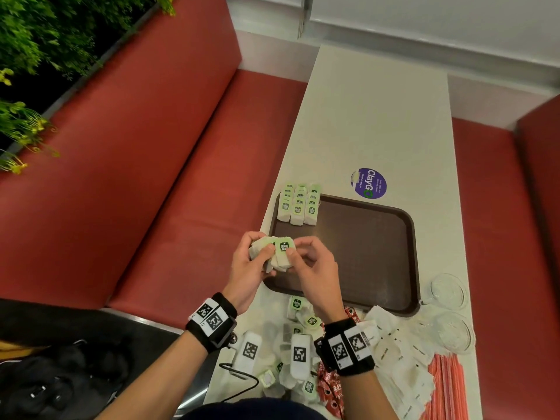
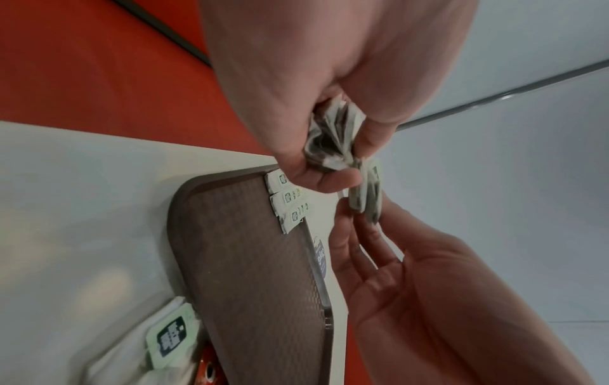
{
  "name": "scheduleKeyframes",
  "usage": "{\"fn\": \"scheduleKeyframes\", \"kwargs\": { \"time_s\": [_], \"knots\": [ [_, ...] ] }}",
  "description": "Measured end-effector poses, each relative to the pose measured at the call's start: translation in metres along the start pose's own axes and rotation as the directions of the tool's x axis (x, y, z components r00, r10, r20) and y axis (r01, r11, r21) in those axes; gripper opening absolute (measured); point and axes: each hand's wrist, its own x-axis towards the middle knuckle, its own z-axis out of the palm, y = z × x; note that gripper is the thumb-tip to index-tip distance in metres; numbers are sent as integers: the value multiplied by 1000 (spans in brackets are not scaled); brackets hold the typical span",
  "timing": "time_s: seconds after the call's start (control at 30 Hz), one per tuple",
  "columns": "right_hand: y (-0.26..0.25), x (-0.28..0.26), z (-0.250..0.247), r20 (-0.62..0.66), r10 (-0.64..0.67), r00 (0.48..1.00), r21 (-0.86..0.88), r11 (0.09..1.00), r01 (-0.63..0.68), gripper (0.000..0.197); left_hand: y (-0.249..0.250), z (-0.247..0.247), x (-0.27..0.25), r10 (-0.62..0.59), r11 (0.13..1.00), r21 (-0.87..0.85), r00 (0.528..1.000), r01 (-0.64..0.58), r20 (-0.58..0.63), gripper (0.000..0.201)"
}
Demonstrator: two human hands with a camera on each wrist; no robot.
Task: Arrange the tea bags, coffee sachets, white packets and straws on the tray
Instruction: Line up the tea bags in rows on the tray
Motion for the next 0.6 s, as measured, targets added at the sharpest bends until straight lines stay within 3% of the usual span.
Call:
{"fn": "scheduleKeyframes", "kwargs": {
  "time_s": [0.23,0.43,0.5,0.6],
  "knots": [
    [-2,9,-6,3,-83,997,-189,979,82,12,5,-2,3,-89,996,16,989,88,118,16],
    [0,15,-6,-41,-173,984,-292,944,154,9,5,-1,11,-43,980,196,992,20,115,16],
    [1,15,-7,-46,-144,989,-287,950,125,12,6,-1,14,-35,974,227,995,13,93,17],
    [6,18,-12,-53,3,999,-175,984,-12,16,8,-3,18,-32,970,242,997,12,77,23]
  ]
}}
